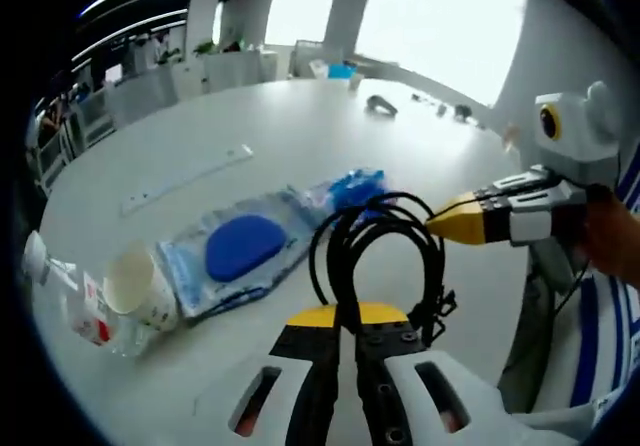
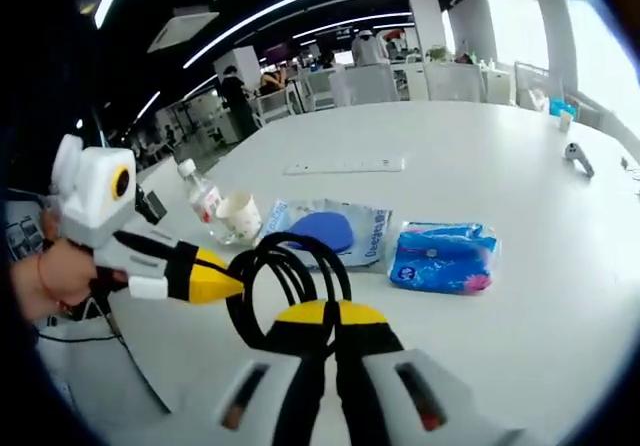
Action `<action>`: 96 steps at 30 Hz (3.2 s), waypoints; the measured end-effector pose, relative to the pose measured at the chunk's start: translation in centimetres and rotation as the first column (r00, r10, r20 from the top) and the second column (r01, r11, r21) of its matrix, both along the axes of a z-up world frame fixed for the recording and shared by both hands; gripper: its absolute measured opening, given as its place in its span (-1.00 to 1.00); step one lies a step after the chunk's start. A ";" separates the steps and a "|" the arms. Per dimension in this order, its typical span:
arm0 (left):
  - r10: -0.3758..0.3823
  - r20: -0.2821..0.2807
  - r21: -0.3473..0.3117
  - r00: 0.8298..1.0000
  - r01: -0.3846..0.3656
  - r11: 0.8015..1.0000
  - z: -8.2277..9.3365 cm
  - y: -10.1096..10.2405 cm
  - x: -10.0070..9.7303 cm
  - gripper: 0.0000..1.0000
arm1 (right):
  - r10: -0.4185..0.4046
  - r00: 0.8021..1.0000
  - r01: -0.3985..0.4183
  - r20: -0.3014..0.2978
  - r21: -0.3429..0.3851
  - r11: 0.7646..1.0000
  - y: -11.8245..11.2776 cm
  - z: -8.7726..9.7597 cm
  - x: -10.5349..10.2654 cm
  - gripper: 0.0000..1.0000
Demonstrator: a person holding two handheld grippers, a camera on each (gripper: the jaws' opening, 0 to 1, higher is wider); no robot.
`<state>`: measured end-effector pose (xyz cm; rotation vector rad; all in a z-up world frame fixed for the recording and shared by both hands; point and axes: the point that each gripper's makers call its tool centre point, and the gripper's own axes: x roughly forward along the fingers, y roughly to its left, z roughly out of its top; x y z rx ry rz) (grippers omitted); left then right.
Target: Arrange the tabletop items into an orderly group along one side of the table until the central work area is clear of visible clutter.
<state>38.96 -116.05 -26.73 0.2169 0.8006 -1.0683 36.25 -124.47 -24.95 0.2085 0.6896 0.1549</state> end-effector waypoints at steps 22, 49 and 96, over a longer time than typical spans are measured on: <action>-0.072 -0.113 0.036 0.991 0.077 0.996 -3.3 -6.9 -2.2 -1.00 | 0.016 0.990 -0.017 -0.142 -0.007 1.000 -6.9 -3.1 -1.4 -1.00; -0.047 -0.192 0.118 0.980 0.070 0.991 -9.2 -8.5 -1.0 -0.99 | 0.040 0.969 -0.031 -0.243 0.039 0.999 -9.0 -10.0 -0.1 -1.00; -0.099 -0.098 0.042 0.990 0.103 0.994 -9.6 -7.9 -0.7 -0.71 | -0.030 0.991 0.040 -0.128 0.074 0.996 -9.9 -11.1 -0.3 -0.74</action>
